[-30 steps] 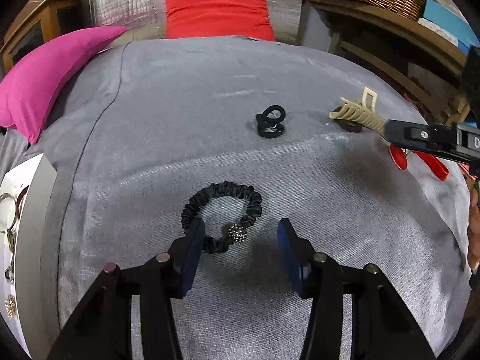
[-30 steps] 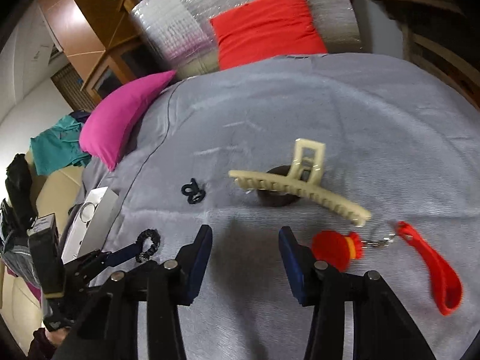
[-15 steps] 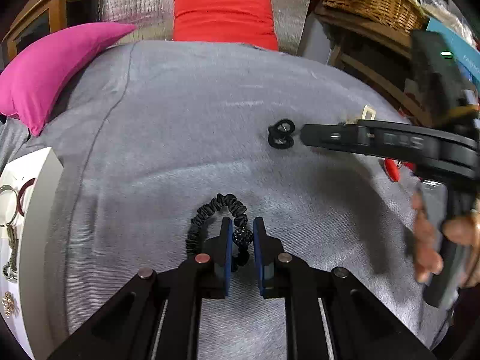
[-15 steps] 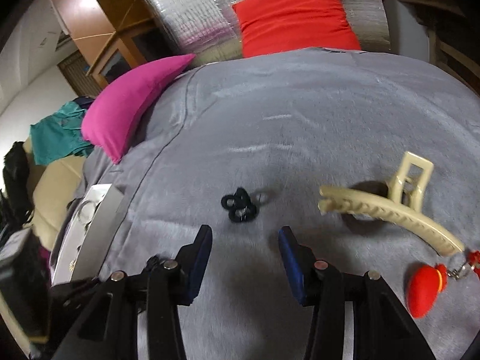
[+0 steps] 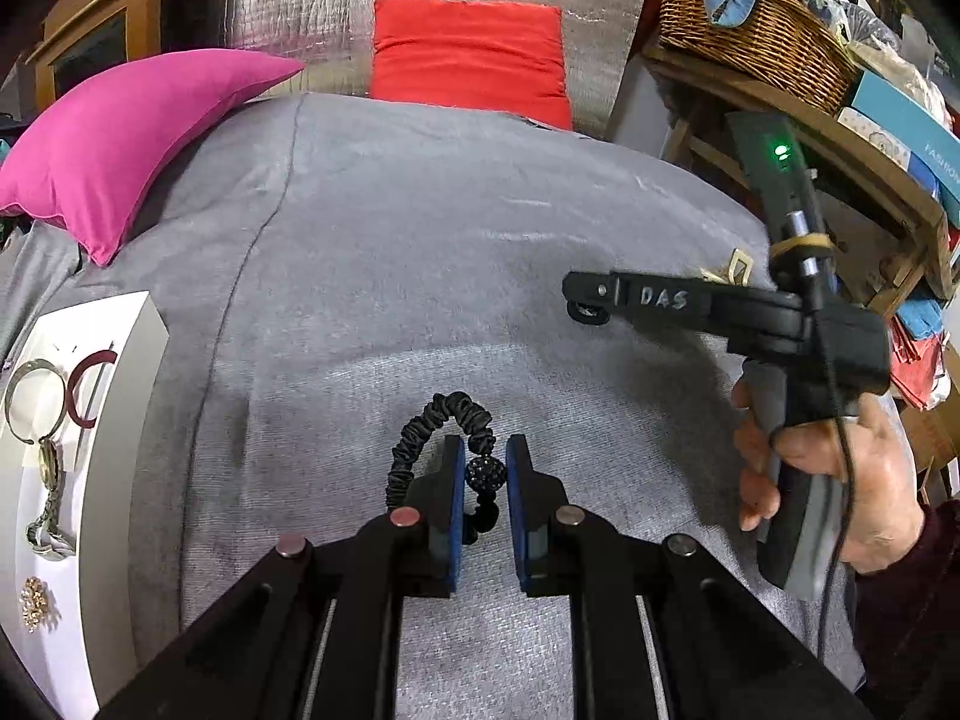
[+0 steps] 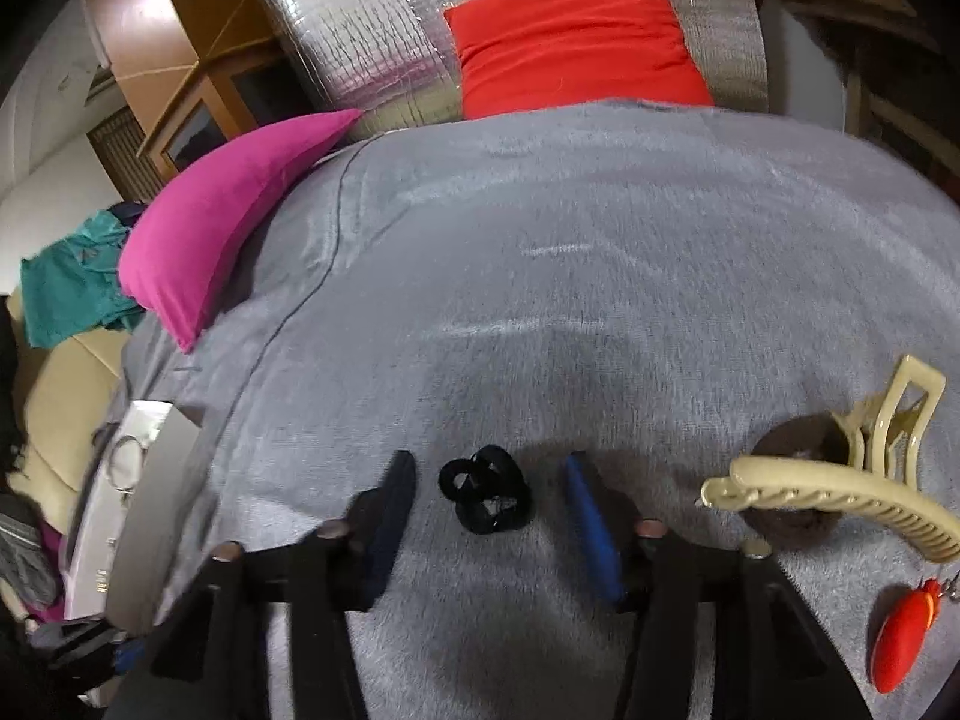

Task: Organize jewelry
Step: 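Grasp the black scrunchie with the left tool while the right tool grasps the small black hair tie, then carry the scrunchie in the left tool and hair tie in the right tool over the box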

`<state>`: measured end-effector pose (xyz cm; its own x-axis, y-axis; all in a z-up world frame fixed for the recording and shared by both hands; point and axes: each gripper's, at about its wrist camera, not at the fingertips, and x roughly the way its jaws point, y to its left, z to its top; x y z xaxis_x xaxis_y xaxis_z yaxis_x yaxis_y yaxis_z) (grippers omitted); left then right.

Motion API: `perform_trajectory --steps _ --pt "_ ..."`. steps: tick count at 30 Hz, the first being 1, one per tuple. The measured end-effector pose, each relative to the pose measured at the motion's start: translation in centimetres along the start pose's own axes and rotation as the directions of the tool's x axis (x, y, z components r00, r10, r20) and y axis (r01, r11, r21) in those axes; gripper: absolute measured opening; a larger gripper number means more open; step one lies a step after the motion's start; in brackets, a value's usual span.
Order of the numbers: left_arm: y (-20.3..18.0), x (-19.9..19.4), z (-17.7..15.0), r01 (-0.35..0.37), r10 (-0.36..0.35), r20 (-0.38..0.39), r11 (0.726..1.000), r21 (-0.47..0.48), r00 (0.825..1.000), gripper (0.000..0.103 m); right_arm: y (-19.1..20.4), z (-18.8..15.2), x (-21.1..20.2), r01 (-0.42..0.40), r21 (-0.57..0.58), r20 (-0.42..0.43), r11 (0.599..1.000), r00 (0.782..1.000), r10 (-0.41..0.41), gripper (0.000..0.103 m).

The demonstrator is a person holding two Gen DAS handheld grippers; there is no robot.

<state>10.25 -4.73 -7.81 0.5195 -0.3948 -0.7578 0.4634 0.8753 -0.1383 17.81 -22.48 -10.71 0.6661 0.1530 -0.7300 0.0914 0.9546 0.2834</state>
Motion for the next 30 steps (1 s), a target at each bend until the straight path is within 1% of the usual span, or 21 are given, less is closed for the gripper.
perform_trajectory --steps 1,2,4,6,11,14,17,20,25,29,30 --pt "0.1 -0.1 0.1 -0.002 0.002 0.001 1.0 -0.004 1.0 0.014 0.0 -0.1 0.1 -0.012 0.0 -0.005 1.0 1.0 0.012 0.03" --pt "0.3 -0.1 0.1 -0.006 0.006 0.004 1.0 -0.01 1.0 0.014 0.2 -0.2 0.1 -0.008 -0.006 -0.001 1.0 1.0 0.008 0.029" --pt "0.7 -0.3 0.2 -0.007 0.007 0.007 1.0 -0.026 1.0 0.014 0.5 -0.3 -0.1 -0.005 -0.033 0.009 0.999 1.0 0.005 0.023" --pt "0.8 -0.8 0.2 -0.01 0.01 0.011 0.999 -0.041 1.0 0.014 0.6 -0.4 -0.7 -0.025 -0.036 0.017 0.999 1.0 0.025 0.018" --pt "0.7 -1.6 0.0 -0.006 0.008 0.027 0.999 -0.046 1.0 0.014 1.1 -0.8 -2.5 -0.104 -0.03 0.025 0.994 0.994 0.105 0.017" --pt "0.7 -2.4 -0.3 -0.008 0.01 0.042 0.999 -0.046 0.999 0.014 1.3 -1.0 -3.4 -0.176 0.013 0.025 0.984 0.984 0.175 0.017" --pt "0.9 -3.4 -0.5 -0.011 0.014 0.057 0.998 -0.054 0.998 0.014 1.4 -1.3 -4.3 -0.247 0.061 0.025 0.967 0.969 0.246 0.017" --pt "1.4 -4.8 -0.8 -0.015 0.021 0.078 0.997 -0.076 0.997 0.014 1.9 -1.6 -5.4 -0.301 0.088 0.039 0.95 0.954 0.298 0.017" --pt "2.3 -8.1 -1.7 -0.044 0.061 0.131 0.991 -0.127 0.99 0.014 3.7 -2.0 -7.1 -0.354 0.082 0.06 0.932 0.935 0.35 0.017" --pt "3.7 -10.8 -2.7 -0.094 0.125 0.166 0.979 -0.181 0.978 0.014 5.7 -2.7 -7.8 -0.399 0.075 0.05 0.914 0.917 0.397 0.017" --pt "4.3 -11.7 -3.0 -0.114 0.15 0.176 0.973 -0.202 0.973 0.014 6.1 -3.0 -7.9 -0.403 0.068 0.044 0.913 0.915 0.401 0.017"
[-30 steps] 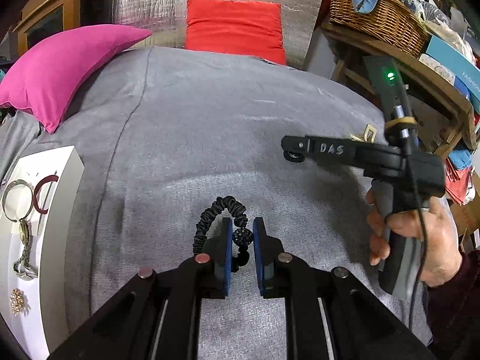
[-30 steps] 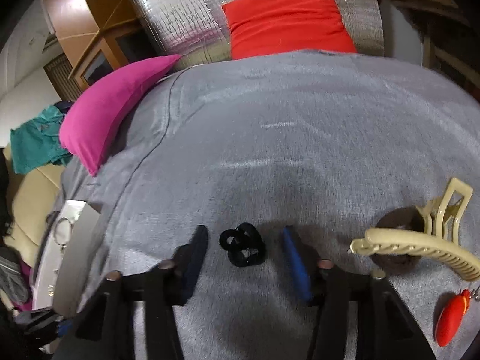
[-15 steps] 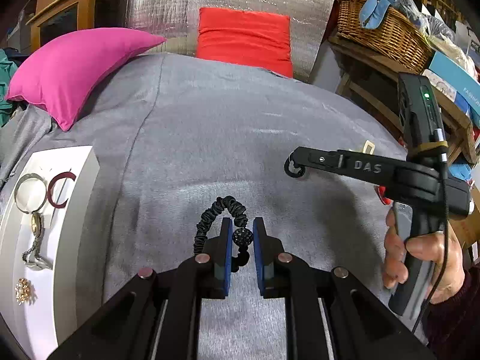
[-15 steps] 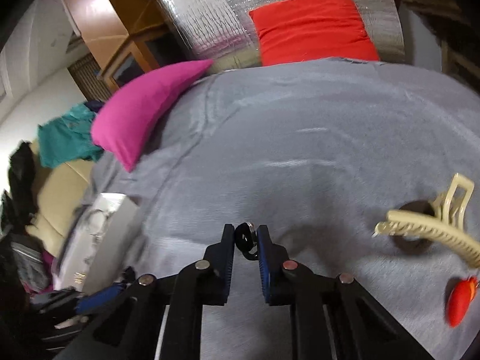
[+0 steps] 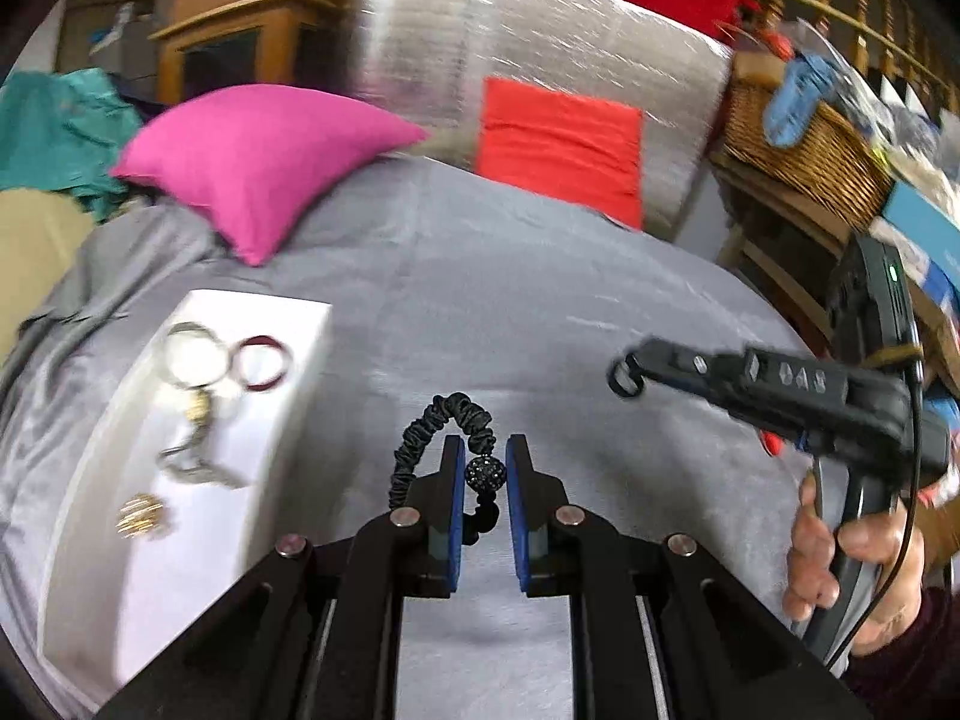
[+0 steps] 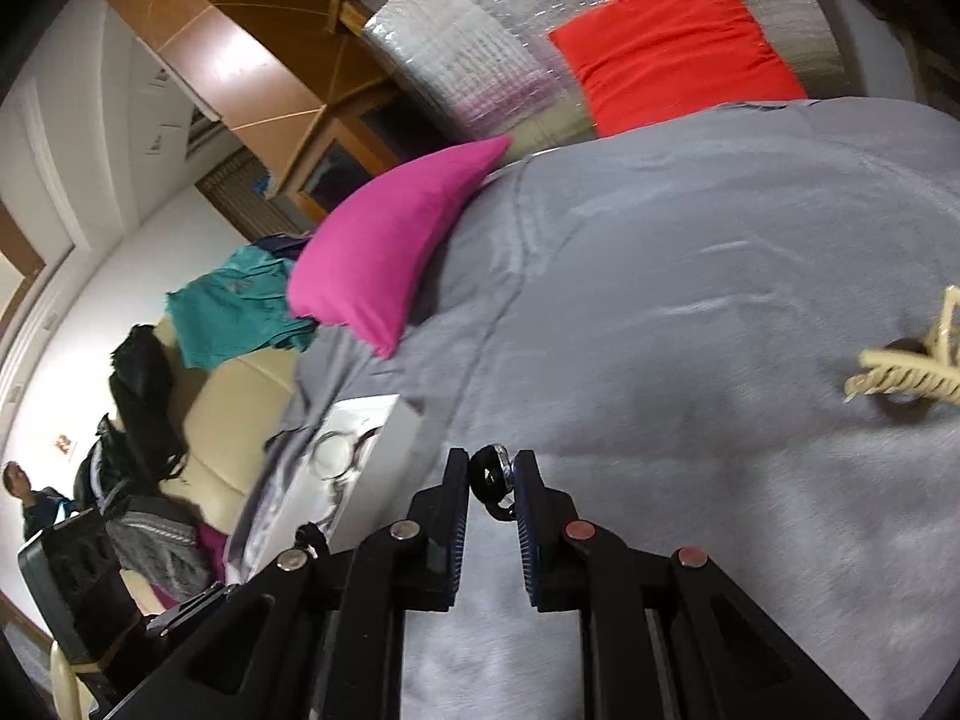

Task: Organize jewelry
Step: 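Carry the scrunchie in the left tool and hair tie in the right tool over the box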

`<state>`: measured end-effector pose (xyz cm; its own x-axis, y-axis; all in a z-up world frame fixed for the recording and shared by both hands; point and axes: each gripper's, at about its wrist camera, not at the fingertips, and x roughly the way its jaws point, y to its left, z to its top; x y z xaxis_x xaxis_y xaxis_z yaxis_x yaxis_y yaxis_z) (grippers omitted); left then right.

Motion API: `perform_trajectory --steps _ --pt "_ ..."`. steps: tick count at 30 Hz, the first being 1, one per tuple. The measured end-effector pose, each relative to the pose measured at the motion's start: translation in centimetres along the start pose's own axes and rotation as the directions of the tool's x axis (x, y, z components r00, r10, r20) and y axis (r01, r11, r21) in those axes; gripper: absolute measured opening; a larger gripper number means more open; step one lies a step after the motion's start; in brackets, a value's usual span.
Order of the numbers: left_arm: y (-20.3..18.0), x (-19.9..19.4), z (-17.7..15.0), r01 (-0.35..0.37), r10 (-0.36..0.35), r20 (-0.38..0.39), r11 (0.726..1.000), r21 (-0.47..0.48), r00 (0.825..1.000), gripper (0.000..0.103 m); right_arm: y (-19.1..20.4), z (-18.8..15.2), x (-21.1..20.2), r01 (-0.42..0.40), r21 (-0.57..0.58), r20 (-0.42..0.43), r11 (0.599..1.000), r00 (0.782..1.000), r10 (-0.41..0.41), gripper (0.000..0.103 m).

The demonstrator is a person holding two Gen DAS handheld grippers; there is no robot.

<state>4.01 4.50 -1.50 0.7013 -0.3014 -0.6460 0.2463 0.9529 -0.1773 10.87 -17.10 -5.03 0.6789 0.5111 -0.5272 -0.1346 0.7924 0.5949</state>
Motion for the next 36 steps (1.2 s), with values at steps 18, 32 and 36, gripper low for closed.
perform_trajectory --steps 18,32,36 --pt "13.1 -4.9 -1.5 -0.189 0.2 0.029 0.958 -0.214 0.979 0.014 11.6 -3.3 5.7 -0.121 -0.059 -0.098 0.991 0.989 0.115 0.017" --pt "16.7 -3.8 -3.3 -0.178 0.161 -0.08 0.939 -0.295 0.984 0.014 16.8 -2.9 13.2 -0.115 -0.117 -0.195 0.986 0.977 0.091 0.017" --pt "17.1 -2.5 -3.7 -0.15 0.111 -0.136 0.936 -0.318 0.984 0.014 17.4 -3.3 15.8 -0.085 -0.136 -0.229 0.987 0.972 0.052 0.017"
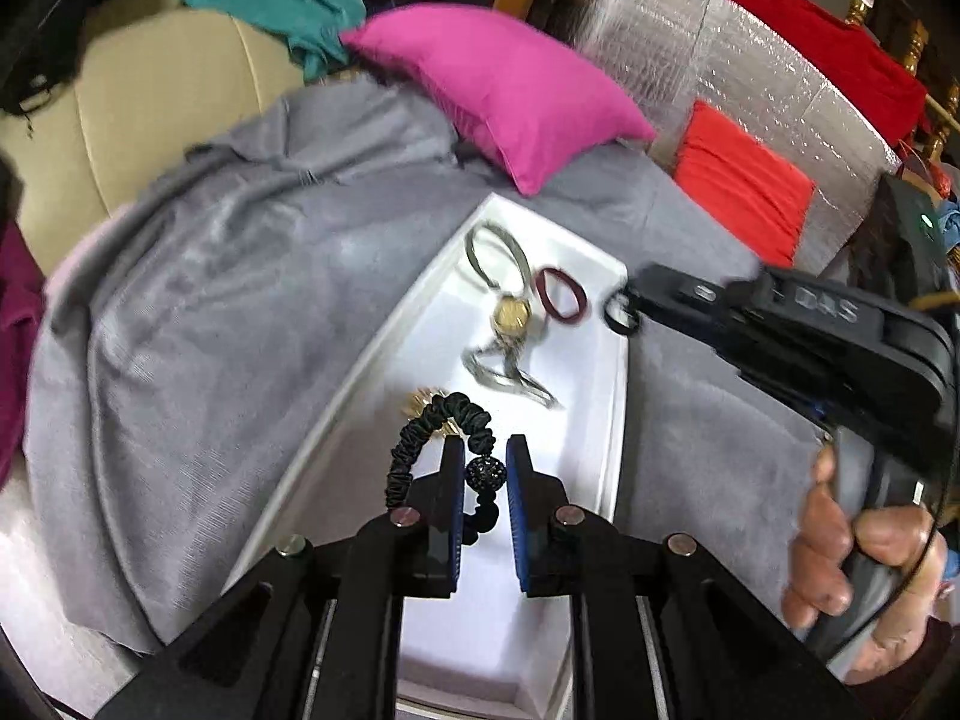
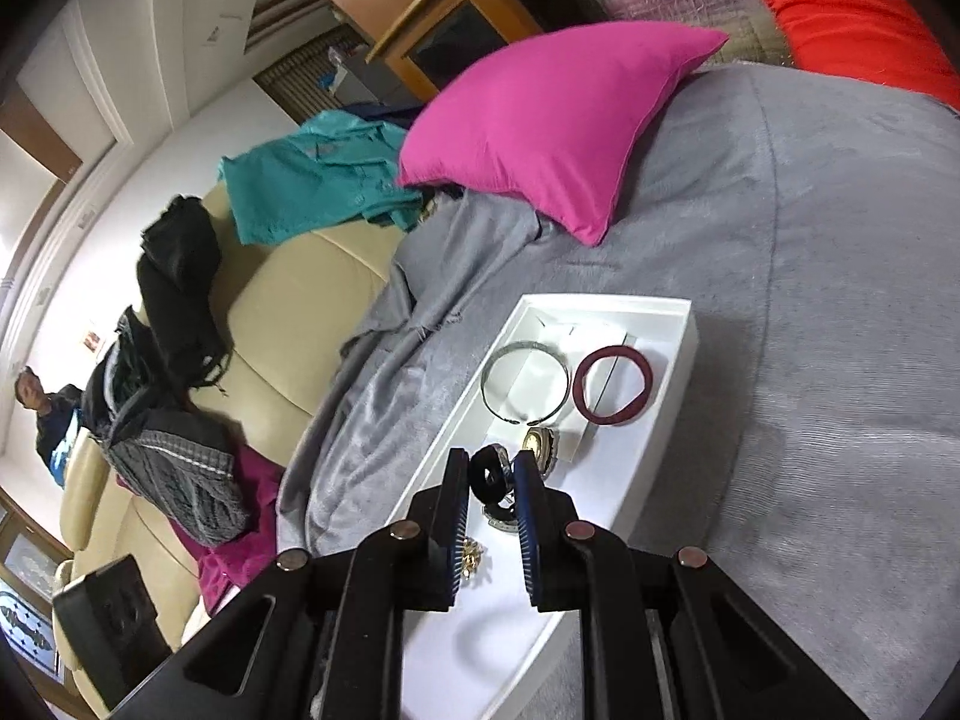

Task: Organize jewelry
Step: 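Carry the scrunchie in the left tool and hair tie in the right tool over the box, then open the right tool to drop the hair tie while the left tool releases the scrunchie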

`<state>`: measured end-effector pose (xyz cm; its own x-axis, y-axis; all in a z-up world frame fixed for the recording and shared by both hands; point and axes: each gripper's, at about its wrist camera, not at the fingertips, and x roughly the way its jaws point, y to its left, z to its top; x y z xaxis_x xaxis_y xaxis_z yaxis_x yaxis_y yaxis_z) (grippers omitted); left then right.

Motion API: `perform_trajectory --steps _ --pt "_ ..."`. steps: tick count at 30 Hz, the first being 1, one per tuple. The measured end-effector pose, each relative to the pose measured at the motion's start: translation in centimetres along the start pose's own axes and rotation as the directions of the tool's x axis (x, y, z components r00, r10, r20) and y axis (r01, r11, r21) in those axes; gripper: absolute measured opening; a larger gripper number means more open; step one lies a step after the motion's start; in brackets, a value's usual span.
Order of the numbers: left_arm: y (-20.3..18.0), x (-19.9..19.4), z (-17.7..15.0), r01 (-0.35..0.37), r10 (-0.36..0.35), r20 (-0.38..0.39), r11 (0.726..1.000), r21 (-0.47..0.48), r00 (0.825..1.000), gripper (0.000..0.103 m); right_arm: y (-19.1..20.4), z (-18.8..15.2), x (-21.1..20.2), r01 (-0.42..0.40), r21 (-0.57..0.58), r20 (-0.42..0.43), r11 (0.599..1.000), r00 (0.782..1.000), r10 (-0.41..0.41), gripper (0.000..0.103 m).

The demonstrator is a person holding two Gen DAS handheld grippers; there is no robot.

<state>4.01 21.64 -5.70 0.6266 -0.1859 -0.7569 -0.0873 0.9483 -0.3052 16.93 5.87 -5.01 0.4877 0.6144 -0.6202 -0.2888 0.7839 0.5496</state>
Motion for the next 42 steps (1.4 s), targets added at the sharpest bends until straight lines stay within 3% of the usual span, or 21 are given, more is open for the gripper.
perform_trajectory --steps 6,14,24,32,35,36,42 --pt "-0.3 1.4 -0.1 0.031 -0.032 -0.056 1.0 -0.003 0.998 0.014 -0.2 0.0 3.5 0.093 -0.049 -0.055 0.994 0.994 -0.096 0.017" --pt "-1.3 3.0 0.3 0.059 -0.057 -0.089 0.998 0.017 0.994 0.014 -0.5 0.8 5.2 0.167 -0.087 -0.059 0.982 0.983 -0.173 0.017" --pt "-1.6 5.3 0.4 0.088 -0.085 -0.179 0.996 0.006 0.98 0.014 -2.0 1.1 6.1 0.136 -0.013 -0.135 0.991 0.981 -0.136 0.026" --pt "-1.4 5.1 0.8 0.071 -0.071 -0.156 0.997 -0.01 0.985 0.014 -2.3 1.4 5.2 0.106 0.012 -0.094 0.994 0.99 -0.104 0.027" --pt "-1.5 4.4 0.9 0.056 -0.057 -0.119 0.998 -0.007 0.991 0.015 -2.4 1.5 4.9 0.117 0.019 -0.09 0.993 0.989 -0.114 0.042" --pt "-1.6 4.2 1.0 0.053 -0.053 -0.108 0.999 -0.007 0.993 0.015 -2.4 1.5 4.9 0.119 0.019 -0.088 0.993 0.989 -0.117 0.053" --pt "-1.8 3.8 1.1 0.038 -0.039 -0.09 0.999 -0.009 0.995 0.015 -2.2 1.7 4.0 0.121 0.003 -0.041 0.993 0.992 -0.121 0.054"
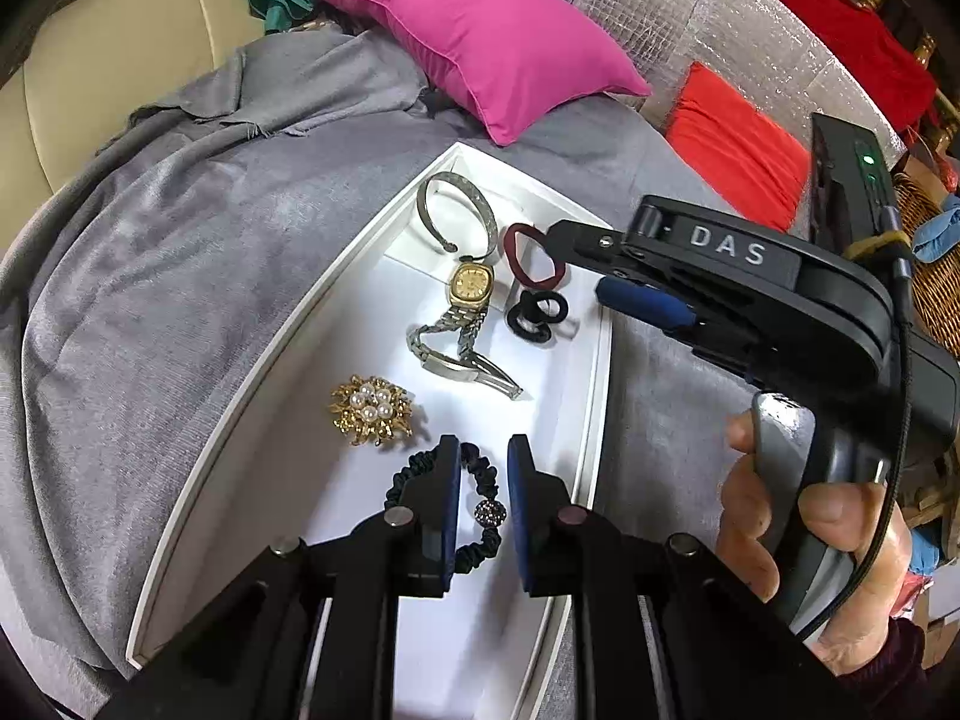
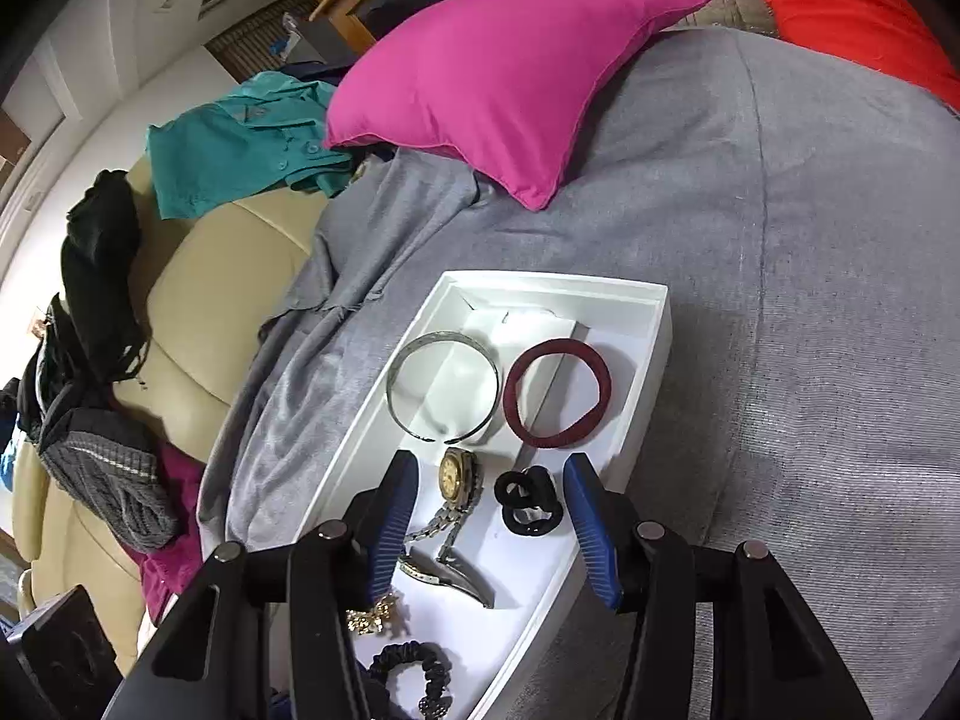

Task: Organize jewelry
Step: 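Open the right tool to drop the hair tie while the left tool releases the scrunchie, then lower the right tool onto the beige claw clip and close it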

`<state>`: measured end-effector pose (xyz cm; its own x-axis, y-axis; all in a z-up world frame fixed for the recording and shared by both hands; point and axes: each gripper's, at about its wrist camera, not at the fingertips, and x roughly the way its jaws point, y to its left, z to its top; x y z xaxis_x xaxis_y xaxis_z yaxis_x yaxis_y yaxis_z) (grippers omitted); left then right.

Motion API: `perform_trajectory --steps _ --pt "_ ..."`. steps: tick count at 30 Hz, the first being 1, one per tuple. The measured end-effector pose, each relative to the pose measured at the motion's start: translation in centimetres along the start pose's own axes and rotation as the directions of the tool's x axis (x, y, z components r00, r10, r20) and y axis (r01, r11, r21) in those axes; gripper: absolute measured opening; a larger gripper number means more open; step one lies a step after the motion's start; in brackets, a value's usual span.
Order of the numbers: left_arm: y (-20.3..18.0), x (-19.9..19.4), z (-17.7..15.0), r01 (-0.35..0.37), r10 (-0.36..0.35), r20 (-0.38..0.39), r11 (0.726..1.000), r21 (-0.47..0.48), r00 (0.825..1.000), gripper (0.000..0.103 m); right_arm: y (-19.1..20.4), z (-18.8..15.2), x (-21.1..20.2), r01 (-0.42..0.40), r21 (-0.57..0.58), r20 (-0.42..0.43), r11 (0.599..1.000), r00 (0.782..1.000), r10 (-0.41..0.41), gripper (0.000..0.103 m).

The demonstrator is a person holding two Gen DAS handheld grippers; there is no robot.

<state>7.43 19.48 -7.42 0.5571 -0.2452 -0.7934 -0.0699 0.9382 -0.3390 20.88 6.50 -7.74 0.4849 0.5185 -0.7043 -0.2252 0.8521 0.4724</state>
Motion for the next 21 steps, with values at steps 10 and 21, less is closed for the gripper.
perform_trajectory --steps 10,21 --pt "-3.3 -0.9 0.0 -0.034 0.026 0.08 0.994 0.108 0.996 0.015 -3.0 -0.9 -5.6 -0.012 0.041 0.115 0.999 0.993 0.007 0.054" --pt "-10.6 0.7 -2.1 -0.002 -0.009 0.049 0.974 0.229 0.999 0.016 -15.0 -6.6 -19.8 0.067 0.121 0.228 0.99 0.969 -0.094 0.054"
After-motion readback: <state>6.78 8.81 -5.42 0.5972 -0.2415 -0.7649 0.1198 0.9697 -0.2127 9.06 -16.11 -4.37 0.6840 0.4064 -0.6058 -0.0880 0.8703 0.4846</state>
